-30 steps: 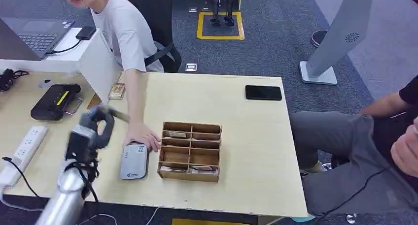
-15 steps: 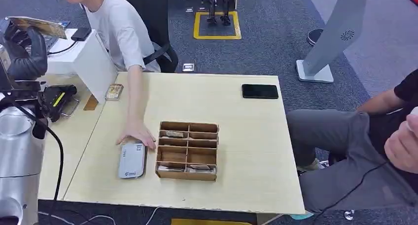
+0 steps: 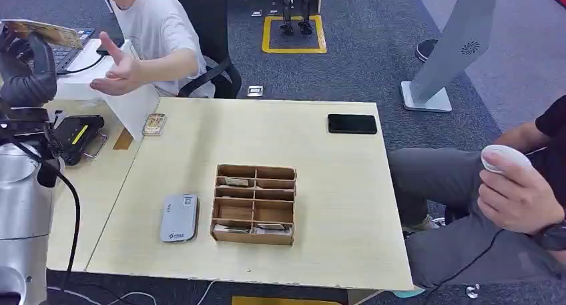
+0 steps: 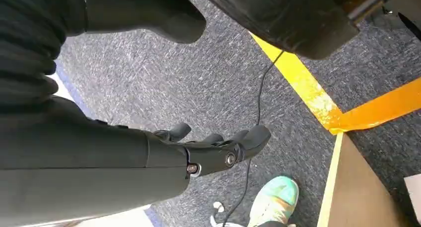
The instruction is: Pass the card to the sensor for recognition and then transmit it.
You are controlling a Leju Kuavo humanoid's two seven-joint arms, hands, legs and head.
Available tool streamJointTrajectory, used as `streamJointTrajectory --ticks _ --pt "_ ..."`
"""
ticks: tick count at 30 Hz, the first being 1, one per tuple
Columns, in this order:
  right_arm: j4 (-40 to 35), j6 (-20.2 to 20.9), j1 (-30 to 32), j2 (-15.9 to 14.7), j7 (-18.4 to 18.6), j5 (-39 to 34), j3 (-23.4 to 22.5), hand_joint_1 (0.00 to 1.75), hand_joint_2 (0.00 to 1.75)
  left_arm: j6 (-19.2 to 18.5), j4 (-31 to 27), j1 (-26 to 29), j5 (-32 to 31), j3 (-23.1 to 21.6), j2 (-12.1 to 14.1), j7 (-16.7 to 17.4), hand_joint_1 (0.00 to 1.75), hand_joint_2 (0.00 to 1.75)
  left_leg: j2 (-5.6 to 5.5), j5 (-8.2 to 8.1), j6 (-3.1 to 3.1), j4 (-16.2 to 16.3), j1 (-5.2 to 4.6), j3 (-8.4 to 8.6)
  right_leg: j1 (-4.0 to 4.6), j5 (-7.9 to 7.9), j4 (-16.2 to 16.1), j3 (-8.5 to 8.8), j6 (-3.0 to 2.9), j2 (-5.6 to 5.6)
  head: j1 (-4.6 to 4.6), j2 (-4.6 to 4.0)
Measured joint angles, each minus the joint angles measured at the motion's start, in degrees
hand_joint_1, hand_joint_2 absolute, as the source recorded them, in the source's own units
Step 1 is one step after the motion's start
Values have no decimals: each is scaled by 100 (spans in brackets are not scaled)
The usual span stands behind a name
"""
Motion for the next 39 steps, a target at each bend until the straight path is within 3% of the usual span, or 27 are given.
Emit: streamJointTrajectory --ticks 4,7,12,33,34,39 --pt "0 30 -2 -2 -133 0 15 0 175 716 15 3 -1653 -11 155 -172 175 175 5 -2 -2 0 0 0 0 -1 0 -6 0 7 -2 0" --pt "0 46 -26 -11 -177 0 20 0 175 828 20 17 -1954 -15 210 -177 175 175 3 -2 -2 0 1 -3 0 -2 0 -7 2 6 -2 0" --pt "-9 157 -38 -33 -282 0 20 0 175 870 68 109 -2989 -120 293 -188 175 175 1 -2 -2 0 0 -3 0 -3 -1 -5 3 3 -2 0" --pt "-13 186 -37 -85 -310 0 20 0 175 863 247 246 -3420 -284 304 -155 175 175 14 -3 -2 1 0 -8 -1 0 -1 -17 2 16 0 0" --pt "-13 181 -37 -87 -310 0 20 0 175 863 254 246 -3472 -284 306 -155 0 175 14 -3 -2 1 0 -8 -1 0 -1 -17 2 16 -2 0" --pt "-13 179 -38 -90 -319 0 20 0 175 802 267 251 -3403 -291 385 -216 0 175 13 -3 -2 0 0 -8 -1 0 -1 -17 2 16 0 0"
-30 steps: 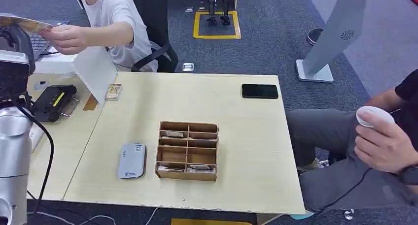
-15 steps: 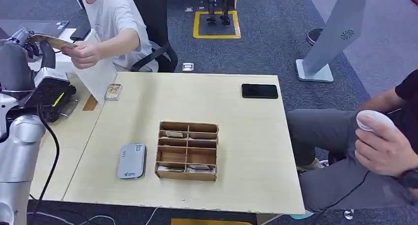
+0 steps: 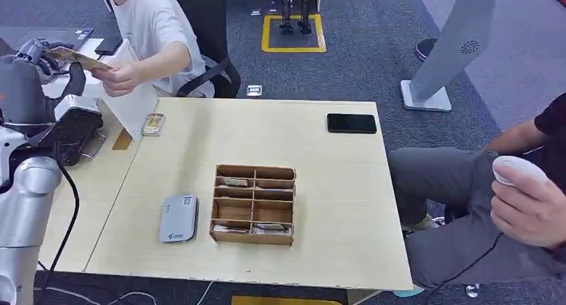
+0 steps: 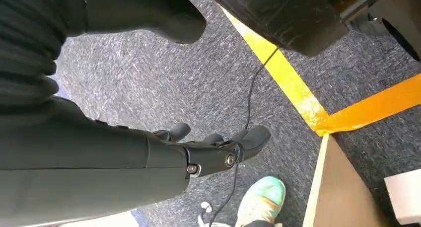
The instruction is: Pass the card to the sensor for recognition and then transmit it.
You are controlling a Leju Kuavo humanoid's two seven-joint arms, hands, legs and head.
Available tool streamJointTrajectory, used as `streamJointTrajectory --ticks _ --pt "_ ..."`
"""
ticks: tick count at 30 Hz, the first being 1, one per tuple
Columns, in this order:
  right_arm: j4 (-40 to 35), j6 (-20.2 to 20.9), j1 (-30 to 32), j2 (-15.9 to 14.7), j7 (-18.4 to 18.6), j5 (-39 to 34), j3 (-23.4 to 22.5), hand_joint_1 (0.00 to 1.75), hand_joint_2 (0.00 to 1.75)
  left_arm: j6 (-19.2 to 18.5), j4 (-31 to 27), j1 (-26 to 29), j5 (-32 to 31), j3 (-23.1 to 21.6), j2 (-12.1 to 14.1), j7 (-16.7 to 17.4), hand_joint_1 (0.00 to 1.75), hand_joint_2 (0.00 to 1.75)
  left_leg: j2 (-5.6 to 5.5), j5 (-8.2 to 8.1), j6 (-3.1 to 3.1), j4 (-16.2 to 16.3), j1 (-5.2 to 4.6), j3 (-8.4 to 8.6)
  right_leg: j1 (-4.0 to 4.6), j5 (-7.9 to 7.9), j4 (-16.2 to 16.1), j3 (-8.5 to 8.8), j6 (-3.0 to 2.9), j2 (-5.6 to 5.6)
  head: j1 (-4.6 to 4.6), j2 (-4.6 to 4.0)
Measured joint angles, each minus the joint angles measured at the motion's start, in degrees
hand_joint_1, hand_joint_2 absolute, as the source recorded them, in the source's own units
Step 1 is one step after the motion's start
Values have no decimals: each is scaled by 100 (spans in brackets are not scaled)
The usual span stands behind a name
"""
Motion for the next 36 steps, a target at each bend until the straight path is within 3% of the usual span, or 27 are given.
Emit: streamJointTrajectory --ticks 18,21,24,27,29,32,36 --pt "2 -70 3 0 44 0 -2 0 175 -267 0 5 328 0 11 111 0 175 -1 0 0 0 0 -1 0 0 0 1 0 0 -2 0" --pt "7 -79 3 0 72 -17 -13 0 175 -686 -35 85 619 -2 -2 87 0 175 0 0 0 0 -1 1 -1 0 0 1 0 0 -4 0" --pt "11 -79 5 0 70 -20 -39 0 175 -775 -223 316 640 -61 -46 127 0 175 2 0 0 0 -1 -1 -1 0 0 -2 0 2 -2 0" --pt "13 -79 4 0 61 -59 -77 0 175 -1350 -479 530 877 -205 -48 -248 0 175 2 -1 2 0 -3 -2 -2 -1 -1 0 1 1 2 0" --pt "18 -76 12 0 63 -103 -131 0 175 -1842 -1021 863 833 -471 32 -646 0 175 3 -7 5 0 -5 -2 -4 -2 -1 2 3 2 -4 0" --pt "26 -70 44 0 63 -173 -225 0 175 -1976 -1789 1523 842 -846 182 -831 0 175 22 -22 7 0 -10 2 -9 -6 -1 -3 5 24 -2 0" --pt "35 -35 61 0 129 -173 -313 0 175 -2155 -2383 2186 573 -1356 361 -1220 0 175 19 -27 12 -1 -13 -1 -12 -20 -2 -3 20 22 0 0"
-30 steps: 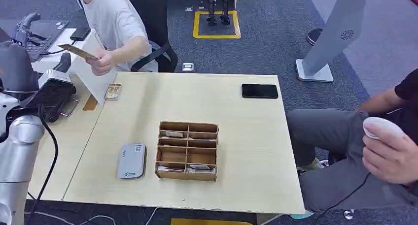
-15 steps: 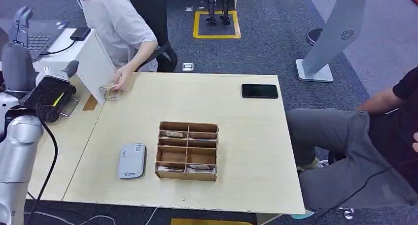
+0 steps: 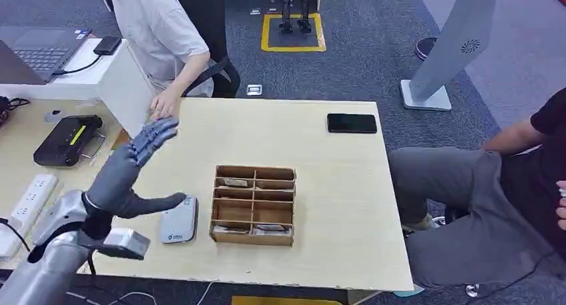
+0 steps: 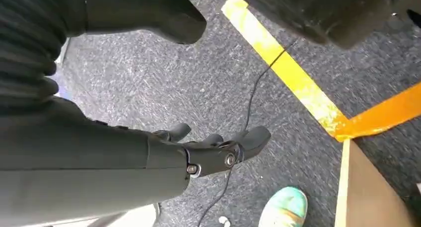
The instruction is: Pass the card to the sensor for recognition and then transmit it.
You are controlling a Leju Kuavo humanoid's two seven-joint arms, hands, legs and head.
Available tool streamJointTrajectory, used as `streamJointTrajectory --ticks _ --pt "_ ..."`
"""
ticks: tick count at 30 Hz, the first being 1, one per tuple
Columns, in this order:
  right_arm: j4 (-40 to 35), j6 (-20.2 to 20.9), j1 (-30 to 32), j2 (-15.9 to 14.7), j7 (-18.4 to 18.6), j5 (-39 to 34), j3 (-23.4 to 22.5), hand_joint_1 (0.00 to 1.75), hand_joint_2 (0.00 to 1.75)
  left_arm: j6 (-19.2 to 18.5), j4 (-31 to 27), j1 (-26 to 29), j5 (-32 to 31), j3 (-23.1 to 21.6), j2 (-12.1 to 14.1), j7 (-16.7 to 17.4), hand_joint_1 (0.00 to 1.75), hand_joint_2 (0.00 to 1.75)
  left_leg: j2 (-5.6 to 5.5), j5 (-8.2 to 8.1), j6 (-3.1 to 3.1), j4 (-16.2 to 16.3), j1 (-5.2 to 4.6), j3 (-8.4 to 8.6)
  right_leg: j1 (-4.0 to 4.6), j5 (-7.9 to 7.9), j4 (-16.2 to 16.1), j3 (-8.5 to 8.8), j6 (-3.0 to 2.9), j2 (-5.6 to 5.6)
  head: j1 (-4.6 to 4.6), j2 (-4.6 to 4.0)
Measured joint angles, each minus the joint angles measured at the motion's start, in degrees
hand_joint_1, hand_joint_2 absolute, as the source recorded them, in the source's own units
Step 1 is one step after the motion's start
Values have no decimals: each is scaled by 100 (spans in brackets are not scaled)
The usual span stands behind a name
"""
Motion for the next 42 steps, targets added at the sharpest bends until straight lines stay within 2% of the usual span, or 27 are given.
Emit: streamJointTrajectory --ticks 2,5,7,10,13,15,29,33,37,42 --pt "-4 26 -2 0 15 7 -24 0 175 156 -142 320 -302 -249 125 -172 0 175 2 -6 -3 -1 0 3 0 0 0 1 0 2 0 0" --pt "-7 103 5 0 123 48 -33 0 175 1068 -231 842 -1315 -463 245 -170 0 175 1 -6 -3 -1 0 4 0 -3 0 1 0 2 -4 0" --pt "-9 107 8 2 151 55 -35 0 175 1496 -240 1147 -1674 -596 326 -131 0 175 -1 -6 -2 -1 0 3 0 -4 0 1 1 0 -2 0" --pt "-26 122 7 2 160 55 -46 0 175 1624 -240 1448 -1744 -791 411 12 0 175 -2 -8 0 -1 -1 2 0 -4 0 3 1 -2 -2 0" --pt "-59 227 1 2 210 55 -83 0 175 1822 -142 1606 -2471 -1015 428 505 0 175 -4 -9 3 -1 -1 2 -1 -4 0 5 2 -7 0 0" --pt "-85 278 -1 7 238 57 -100 0 175 1960 -9 1641 -2616 -1153 471 636 0 175 -5 -9 3 -1 -2 3 -2 -4 0 7 2 -8 -2 0" --pt "-138 280 0 9 254 63 -118 0 175 2015 236 1666 -2723 -1370 548 748 0 175 -10 -9 3 0 -3 4 -2 -4 0 9 2 -12 -2 0" --pt "-140 262 4 46 330 122 -116 0 175 2103 385 1665 -3309 -1387 533 1315 0 175 -10 -9 3 -1 -3 5 -2 -4 0 9 2 -11 0 0" --pt "-138 54 17 289 586 160 -70 0 175 2181 672 1670 -3827 -1468 445 1942 0 175 -10 -9 3 0 -1 6 -1 -4 0 8 2 -11 -7 0" --pt "-133 -37 16 396 654 160 -59 0 175 1742 990 1537 -3866 -1516 79 2480 0 175 -12 -8 3 0 -3 6 -2 -4 0 9 3 -12 -15 0"
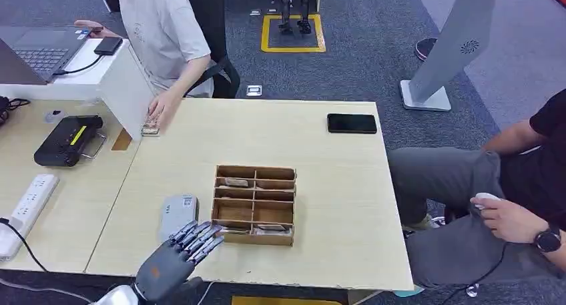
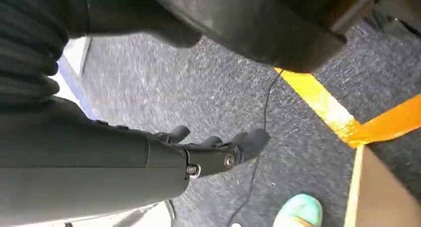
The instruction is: Pass the card to the sensor for recognition and then transmit it.
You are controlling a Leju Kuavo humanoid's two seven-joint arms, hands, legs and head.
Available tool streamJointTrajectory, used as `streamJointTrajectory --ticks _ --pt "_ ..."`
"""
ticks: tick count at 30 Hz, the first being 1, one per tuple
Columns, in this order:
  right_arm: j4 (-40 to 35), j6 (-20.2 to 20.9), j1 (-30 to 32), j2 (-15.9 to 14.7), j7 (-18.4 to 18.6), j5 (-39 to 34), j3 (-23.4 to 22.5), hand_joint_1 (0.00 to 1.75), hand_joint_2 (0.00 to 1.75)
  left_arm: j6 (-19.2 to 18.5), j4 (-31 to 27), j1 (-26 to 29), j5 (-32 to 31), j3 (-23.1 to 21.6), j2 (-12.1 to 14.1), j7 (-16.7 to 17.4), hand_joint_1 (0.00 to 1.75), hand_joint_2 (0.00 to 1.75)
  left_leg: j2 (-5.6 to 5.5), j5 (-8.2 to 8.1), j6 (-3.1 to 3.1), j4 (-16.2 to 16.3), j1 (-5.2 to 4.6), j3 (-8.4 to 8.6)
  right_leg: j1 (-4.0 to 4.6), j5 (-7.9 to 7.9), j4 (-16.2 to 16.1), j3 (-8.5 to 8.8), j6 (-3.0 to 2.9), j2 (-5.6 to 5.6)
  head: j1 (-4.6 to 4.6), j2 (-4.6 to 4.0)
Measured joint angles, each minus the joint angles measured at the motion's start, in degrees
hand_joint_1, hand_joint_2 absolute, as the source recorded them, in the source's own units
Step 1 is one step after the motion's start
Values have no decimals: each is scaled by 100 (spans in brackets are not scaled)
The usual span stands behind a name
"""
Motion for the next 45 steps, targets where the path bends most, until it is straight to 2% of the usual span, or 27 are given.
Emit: streamJointTrajectory --ticks 2,7,21,32,45 --pt "0 2 -2 22 0 2 0 0 175 -157 129 -127 21 -20 -196 200 0 175 -2 1 1 0 -5 0 -1 1 0 2 2 -1 0 0" --pt "0 17 -6 35 -2 9 0 0 175 -264 392 -384 146 -33 -589 305 0 175 -1 0 2 3 -5 1 -3 2 0 5 2 0 0 0" --pt "0 46 -10 42 35 9 -2 0 175 -255 680 -495 581 -33 -1008 222 0 175 -1 0 1 2 -3 1 -3 1 0 2 2 0 2 0" --pt "0 52 -11 42 33 11 -2 0 175 -240 680 -499 727 -33 -1117 163 0 175 -1 0 1 3 -3 1 -3 1 0 3 2 0 2 0" --pt "0 55 -13 42 31 9 -2 0 175 -242 711 -515 598 -29 -1170 240 0 175 -1 0 1 3 -4 1 -3 1 0 3 2 0 0 0"
